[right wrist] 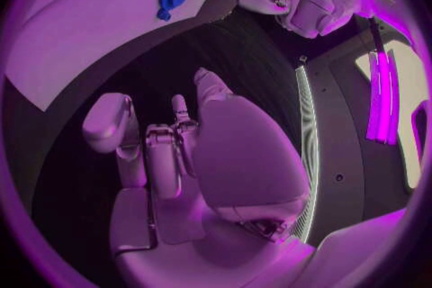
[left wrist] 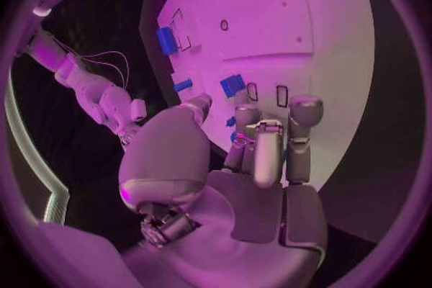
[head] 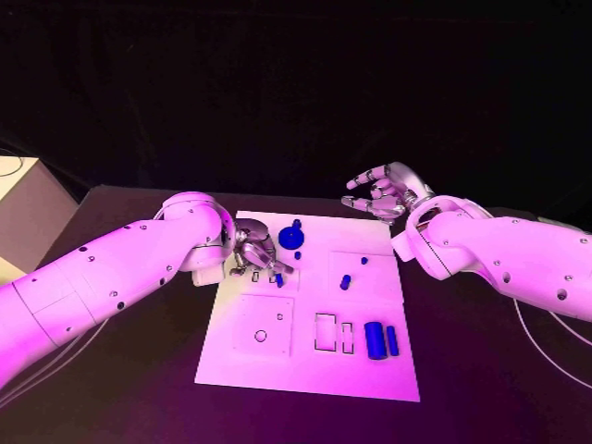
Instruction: Assemble the parts on the task board
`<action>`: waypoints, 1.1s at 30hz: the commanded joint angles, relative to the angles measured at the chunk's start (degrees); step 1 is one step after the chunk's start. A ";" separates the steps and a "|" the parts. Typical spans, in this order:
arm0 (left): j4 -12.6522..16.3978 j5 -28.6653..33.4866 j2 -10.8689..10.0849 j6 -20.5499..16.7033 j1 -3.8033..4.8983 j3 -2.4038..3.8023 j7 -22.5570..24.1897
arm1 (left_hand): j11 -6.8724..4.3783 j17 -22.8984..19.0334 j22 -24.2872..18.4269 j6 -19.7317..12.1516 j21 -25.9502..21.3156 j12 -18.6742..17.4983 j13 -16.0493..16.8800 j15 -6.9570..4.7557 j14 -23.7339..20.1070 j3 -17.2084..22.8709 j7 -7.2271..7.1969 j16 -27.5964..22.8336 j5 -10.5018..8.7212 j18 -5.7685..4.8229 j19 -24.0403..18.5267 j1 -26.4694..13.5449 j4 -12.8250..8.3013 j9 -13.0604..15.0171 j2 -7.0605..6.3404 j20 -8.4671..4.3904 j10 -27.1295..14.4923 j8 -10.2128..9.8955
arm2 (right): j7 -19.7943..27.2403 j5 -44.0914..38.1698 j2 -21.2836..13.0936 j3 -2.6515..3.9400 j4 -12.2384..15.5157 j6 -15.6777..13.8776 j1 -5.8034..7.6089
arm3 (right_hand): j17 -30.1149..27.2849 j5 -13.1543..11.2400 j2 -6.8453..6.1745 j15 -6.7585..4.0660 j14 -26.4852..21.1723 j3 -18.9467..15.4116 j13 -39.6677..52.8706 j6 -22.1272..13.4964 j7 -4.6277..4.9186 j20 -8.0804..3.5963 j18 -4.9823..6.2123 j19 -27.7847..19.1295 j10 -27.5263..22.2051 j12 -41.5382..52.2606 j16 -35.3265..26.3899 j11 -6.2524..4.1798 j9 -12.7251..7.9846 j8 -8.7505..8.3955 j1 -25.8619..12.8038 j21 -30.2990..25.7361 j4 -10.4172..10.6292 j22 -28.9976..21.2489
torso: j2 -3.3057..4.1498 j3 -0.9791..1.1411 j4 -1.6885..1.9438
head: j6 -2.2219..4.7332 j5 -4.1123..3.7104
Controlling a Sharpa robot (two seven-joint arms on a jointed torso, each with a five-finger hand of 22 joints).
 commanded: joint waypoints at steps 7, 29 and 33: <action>-0.22 0.33 0.49 1.21 -0.02 -0.04 -0.01 | -0.48 4.92 0.32 -0.31 0.54 0.42 0.22 -0.39 1.74 -0.59 -0.33 0.41 -0.38 -0.72 0.04 -0.64 -0.05 0.25 -0.15 -0.30 0.21 0.38 | 0.23 -0.15 0.07 0.00 0.03 0.93 -0.11 | 11.43 0.23 -0.31 0.46 5.00 0.56 6.70 -0.41 0.06 -0.01 0.90 -0.52 -0.42 -0.29 -0.26 0.16 -0.10 -0.26 -0.05 -0.51 0.05 -0.08 | -0.01 -0.05 0.06 | -0.29 -0.15; -0.32 0.34 0.62 1.73 -0.04 -0.25 0.10 | -0.63 4.97 0.56 -0.77 0.76 0.48 0.24 -0.52 1.74 -0.98 -0.48 0.41 -0.32 -0.75 -0.01 1.54 -0.20 1.51 -0.08 -0.37 0.10 0.85 | 0.14 -0.15 0.15 0.00 -0.02 1.21 -0.30 | 11.43 0.23 -0.31 0.46 5.00 0.56 6.70 -0.41 0.06 -0.01 0.90 -0.52 -0.42 -0.29 -0.26 0.16 -0.10 -0.26 -0.05 -0.51 0.05 -0.08 | 0.06 0.03 0.06 | -0.72 -0.17; -0.27 0.36 0.59 1.83 -0.05 -0.26 0.13 | -0.62 4.84 0.49 -1.03 0.75 0.44 0.18 -0.51 1.66 -1.11 -0.46 0.34 -0.28 -0.73 -0.16 2.90 -0.25 2.01 -0.10 -0.38 -0.06 0.89 | 0.09 -0.15 0.19 0.00 -0.05 1.28 -0.36 | 11.43 0.23 -0.31 0.46 5.00 0.56 6.70 -0.41 0.06 -0.01 0.90 -0.52 -0.42 -0.29 -0.26 0.16 -0.10 -0.26 -0.05 -0.51 0.05 -0.08 | 0.04 0.04 0.05 | -0.78 -0.15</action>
